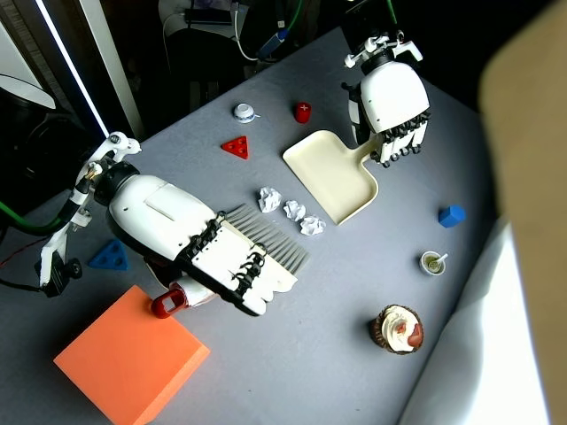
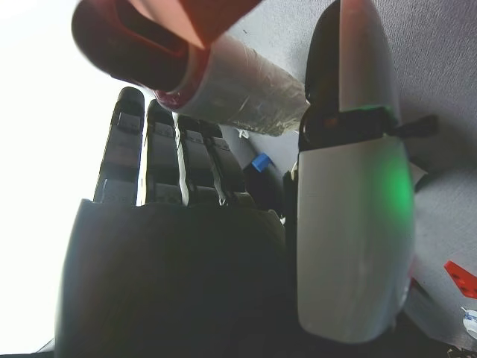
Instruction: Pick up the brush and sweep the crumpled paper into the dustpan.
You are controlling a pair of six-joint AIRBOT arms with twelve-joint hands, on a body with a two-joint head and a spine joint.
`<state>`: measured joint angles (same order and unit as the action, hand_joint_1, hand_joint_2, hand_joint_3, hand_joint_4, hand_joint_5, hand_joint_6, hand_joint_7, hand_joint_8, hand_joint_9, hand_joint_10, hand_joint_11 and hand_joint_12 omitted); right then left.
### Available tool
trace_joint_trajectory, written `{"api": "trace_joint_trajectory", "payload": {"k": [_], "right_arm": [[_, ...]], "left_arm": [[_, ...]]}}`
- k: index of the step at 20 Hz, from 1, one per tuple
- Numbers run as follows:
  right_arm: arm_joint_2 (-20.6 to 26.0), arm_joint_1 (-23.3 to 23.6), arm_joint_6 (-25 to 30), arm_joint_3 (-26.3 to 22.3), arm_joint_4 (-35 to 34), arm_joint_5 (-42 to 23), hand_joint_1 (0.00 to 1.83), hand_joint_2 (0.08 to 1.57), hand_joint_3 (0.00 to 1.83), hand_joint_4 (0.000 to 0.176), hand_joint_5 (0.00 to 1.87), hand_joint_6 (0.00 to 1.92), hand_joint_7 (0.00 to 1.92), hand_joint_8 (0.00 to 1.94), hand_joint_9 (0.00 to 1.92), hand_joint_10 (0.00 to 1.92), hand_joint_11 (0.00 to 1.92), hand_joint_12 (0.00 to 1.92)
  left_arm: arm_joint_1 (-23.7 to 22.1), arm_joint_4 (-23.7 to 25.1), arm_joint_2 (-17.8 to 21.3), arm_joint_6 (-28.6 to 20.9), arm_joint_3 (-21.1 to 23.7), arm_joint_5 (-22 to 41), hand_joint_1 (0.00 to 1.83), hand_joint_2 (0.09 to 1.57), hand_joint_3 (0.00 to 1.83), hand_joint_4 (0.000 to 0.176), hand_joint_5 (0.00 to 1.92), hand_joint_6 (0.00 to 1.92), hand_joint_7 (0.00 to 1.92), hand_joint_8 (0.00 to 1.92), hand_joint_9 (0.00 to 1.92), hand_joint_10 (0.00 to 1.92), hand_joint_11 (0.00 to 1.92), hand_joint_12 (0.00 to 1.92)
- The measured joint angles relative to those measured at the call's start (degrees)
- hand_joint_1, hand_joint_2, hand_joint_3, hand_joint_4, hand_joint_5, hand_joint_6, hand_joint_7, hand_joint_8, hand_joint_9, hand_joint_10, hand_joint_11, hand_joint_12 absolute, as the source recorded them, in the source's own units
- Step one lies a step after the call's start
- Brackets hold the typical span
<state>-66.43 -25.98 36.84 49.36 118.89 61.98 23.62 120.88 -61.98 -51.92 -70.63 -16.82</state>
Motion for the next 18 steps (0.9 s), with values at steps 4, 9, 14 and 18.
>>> {"api": "trace_joint_trajectory", "payload": {"k": [4,9,14,18], "right_arm": [[-1.64,-0.31,0.52,1.64,-1.03,1.25,1.25,0.9,0.0,0.0,0.04,0.0,0.0,0.0,0.0,0.0,0.13,0.02],[-4.09,-0.72,0.57,3.5,-2.43,3.8,1.26,0.93,0.01,0.0,0.08,0.01,0.04,0.01,0.05,0.01,0.17,0.03],[-5.75,-0.72,0.57,5.27,-2.34,5.03,1.24,0.91,0.0,0.0,0.13,0.01,0.1,0.01,0.14,0.02,0.25,0.05],[-6.12,-1.03,0.61,6.01,-2.01,5.35,1.26,0.89,0.0,0.0,0.28,0.0,0.31,0.01,0.33,0.01,0.4,0.05]], "left_arm": [[-0.31,0.0,0.0,0.0,0.0,0.0,1.26,1.06,0.0,0.0,1.04,1.02,1.21,0.46,1.14,0.0,0.91,0.46],[-0.42,0.02,0.0,0.0,0.0,0.02,1.25,1.08,0.0,0.0,1.02,1.05,1.14,0.58,1.1,0.0,0.86,0.48],[-0.42,0.02,0.0,0.0,0.0,0.02,1.25,1.07,0.0,0.0,1.03,1.04,1.18,0.52,1.13,0.0,0.88,0.52],[-0.44,0.0,0.0,0.02,0.0,0.02,1.25,1.06,0.0,0.0,1.04,1.0,1.2,0.49,1.14,0.0,0.9,0.52]]}}
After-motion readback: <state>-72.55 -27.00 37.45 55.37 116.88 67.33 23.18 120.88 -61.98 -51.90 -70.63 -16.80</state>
